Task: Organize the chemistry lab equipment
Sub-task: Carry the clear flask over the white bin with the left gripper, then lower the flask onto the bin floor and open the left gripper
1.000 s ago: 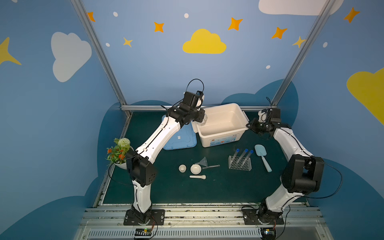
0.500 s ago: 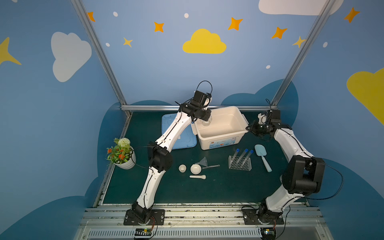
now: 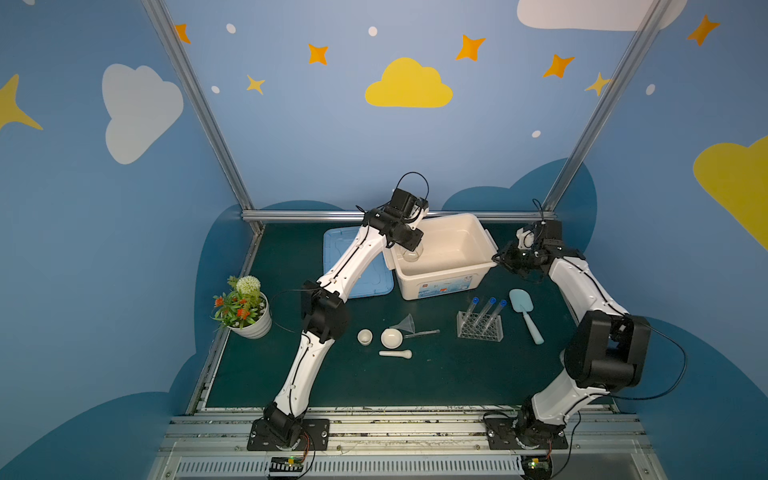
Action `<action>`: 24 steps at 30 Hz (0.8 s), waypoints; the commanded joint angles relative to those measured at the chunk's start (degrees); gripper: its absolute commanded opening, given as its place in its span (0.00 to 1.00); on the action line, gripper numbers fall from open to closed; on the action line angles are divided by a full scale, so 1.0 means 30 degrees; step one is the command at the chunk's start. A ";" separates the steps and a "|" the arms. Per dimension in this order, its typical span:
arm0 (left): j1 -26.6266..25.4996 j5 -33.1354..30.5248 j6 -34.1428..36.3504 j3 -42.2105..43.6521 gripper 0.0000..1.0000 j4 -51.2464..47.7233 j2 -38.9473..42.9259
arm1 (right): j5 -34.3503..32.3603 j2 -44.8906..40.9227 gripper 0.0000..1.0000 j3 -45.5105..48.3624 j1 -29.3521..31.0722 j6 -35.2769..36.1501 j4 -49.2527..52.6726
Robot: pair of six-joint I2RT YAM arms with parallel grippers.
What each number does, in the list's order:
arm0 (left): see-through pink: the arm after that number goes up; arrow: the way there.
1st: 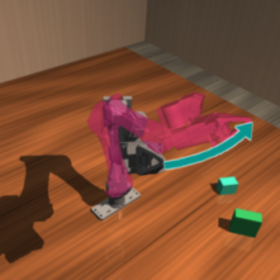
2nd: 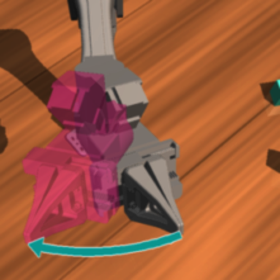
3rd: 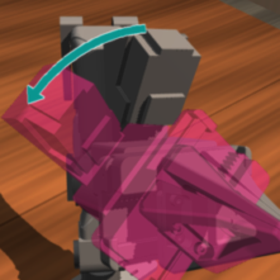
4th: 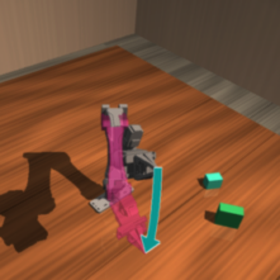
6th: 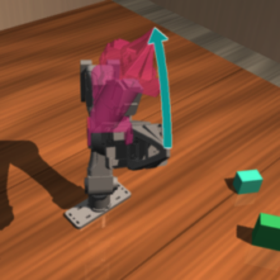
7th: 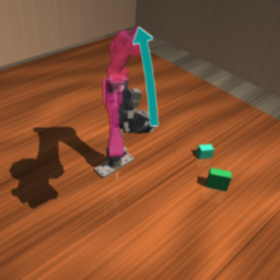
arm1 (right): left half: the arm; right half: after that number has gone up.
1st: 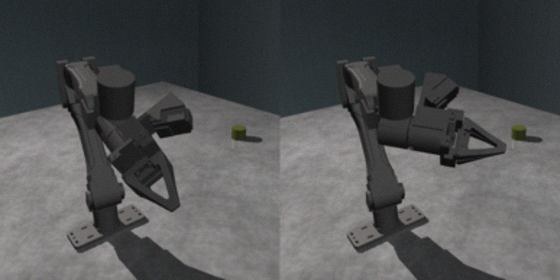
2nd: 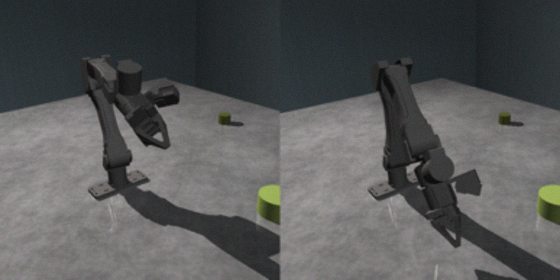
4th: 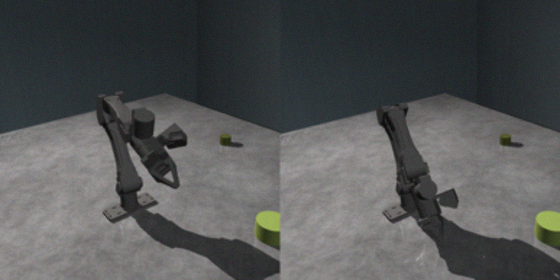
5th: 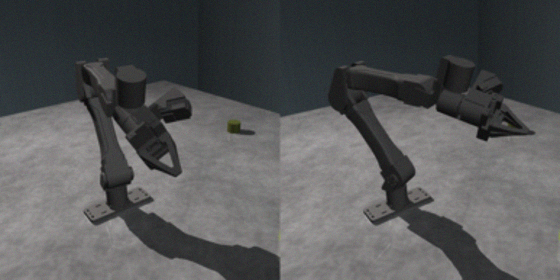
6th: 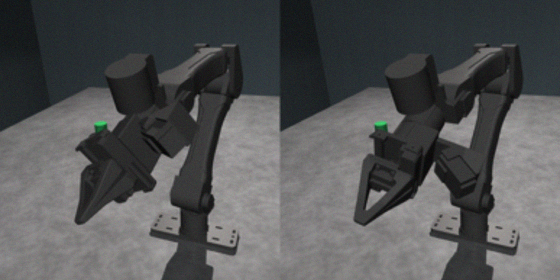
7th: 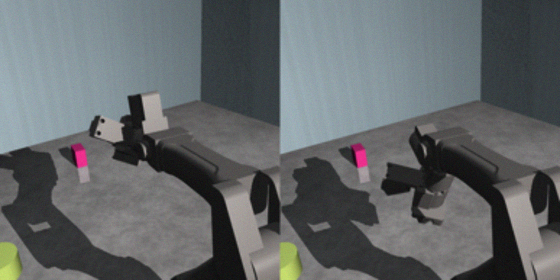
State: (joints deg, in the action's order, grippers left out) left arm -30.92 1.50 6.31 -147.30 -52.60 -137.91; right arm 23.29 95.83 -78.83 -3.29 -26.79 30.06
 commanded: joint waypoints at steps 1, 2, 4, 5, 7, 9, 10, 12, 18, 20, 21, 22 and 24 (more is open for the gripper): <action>0.0000 0.0264 0.0798 -0.0469 0.09 0.0449 -0.0726 | 0.0377 -0.0770 0.21 0.0103 -0.0018 0.0527 0.0349; 0.0018 0.0304 0.0798 -0.0467 0.09 0.0560 -0.0838 | 0.0475 -0.0799 0.20 0.0124 -0.0030 0.0517 0.0350; -0.0018 0.0325 0.0928 -0.0469 0.09 0.0918 -0.1057 | 0.0696 -0.0853 0.20 0.0177 -0.0027 0.0569 0.0321; -0.0024 0.0310 0.0999 -0.0469 0.09 0.1148 -0.1154 | 0.0808 -0.0876 0.19 0.0210 -0.0022 0.0568 0.0320; -0.0003 0.0263 0.1139 -0.0469 0.09 0.1542 -0.1308 | 0.0958 -0.0945 0.19 0.0309 -0.0030 0.0590 0.0270; -0.0017 0.0263 0.1287 -0.0469 0.09 0.1817 -0.1454 | 0.0942 -0.1024 0.19 0.0396 -0.0020 0.0641 0.0233; -0.0007 0.0320 0.1376 -0.0469 0.10 0.1909 -0.1534 | 0.0920 -0.1064 0.19 0.0424 -0.0020 0.0667 0.0247; -0.0011 0.0463 0.1657 -0.0469 0.10 0.1950 -0.1726 | 0.0966 -0.1068 0.19 0.0405 -0.0048 0.0700 0.0306; -0.0007 0.0259 0.2289 -0.0469 0.10 0.1439 -0.2354 | 0.1164 -0.1151 0.19 0.0529 -0.0075 0.0654 0.0245; -0.0007 0.0318 0.2462 -0.0468 0.10 0.1227 -0.2455 | 0.1202 -0.1180 0.19 0.0578 -0.0061 0.0582 0.0261; -0.0034 0.0298 0.2590 -0.0454 0.10 0.1144 -0.2512 | 0.1202 -0.1195 0.19 0.0566 -0.0082 0.0564 0.0304; -0.0010 0.0236 0.2725 -0.0459 0.10 0.1067 -0.2543 | 0.1208 -0.1226 0.19 0.0602 -0.0088 0.0523 0.0342; -0.0027 0.0118 0.3123 -0.0468 0.10 0.0940 -0.2618 | 0.1238 -0.1277 0.19 0.0634 -0.0078 0.0557 0.0350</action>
State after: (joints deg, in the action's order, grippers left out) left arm -30.92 1.50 13.67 -147.33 -49.32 -145.23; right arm 25.98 94.63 -77.65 -3.66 -26.74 30.74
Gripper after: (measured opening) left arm 0.232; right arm 0.194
